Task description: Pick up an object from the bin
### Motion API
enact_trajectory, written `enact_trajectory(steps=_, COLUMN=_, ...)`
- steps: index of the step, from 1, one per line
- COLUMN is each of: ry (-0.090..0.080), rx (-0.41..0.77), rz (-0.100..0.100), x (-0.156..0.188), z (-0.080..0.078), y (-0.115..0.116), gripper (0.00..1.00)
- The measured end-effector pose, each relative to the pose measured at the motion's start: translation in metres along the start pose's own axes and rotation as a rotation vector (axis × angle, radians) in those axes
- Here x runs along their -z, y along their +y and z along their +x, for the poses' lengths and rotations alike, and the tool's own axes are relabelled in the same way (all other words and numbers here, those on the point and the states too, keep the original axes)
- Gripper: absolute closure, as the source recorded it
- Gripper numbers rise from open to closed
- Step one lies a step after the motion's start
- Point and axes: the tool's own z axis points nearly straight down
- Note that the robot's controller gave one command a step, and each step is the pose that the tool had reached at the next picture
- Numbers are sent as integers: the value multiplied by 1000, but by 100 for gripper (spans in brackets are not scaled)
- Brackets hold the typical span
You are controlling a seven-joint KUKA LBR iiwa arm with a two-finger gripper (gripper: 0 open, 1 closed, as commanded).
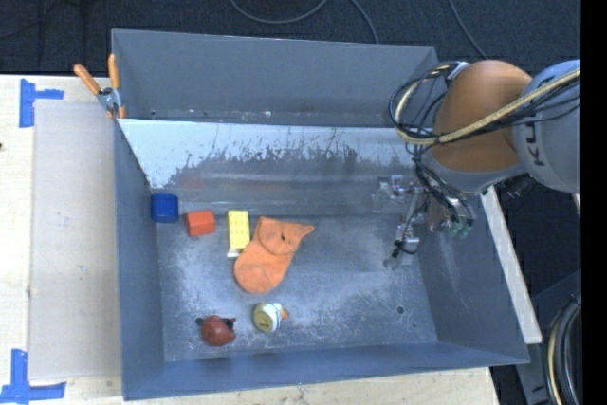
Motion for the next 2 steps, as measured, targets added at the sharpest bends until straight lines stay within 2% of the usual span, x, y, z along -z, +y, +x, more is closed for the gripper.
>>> enact_trajectory(steps=1, ry=-7, rx=2, rz=1, x=5, z=-2, y=0, gripper=0)
enact_trajectory(steps=2, ry=-5, rx=86, rz=1, x=-30, z=-16, y=63, gripper=0)
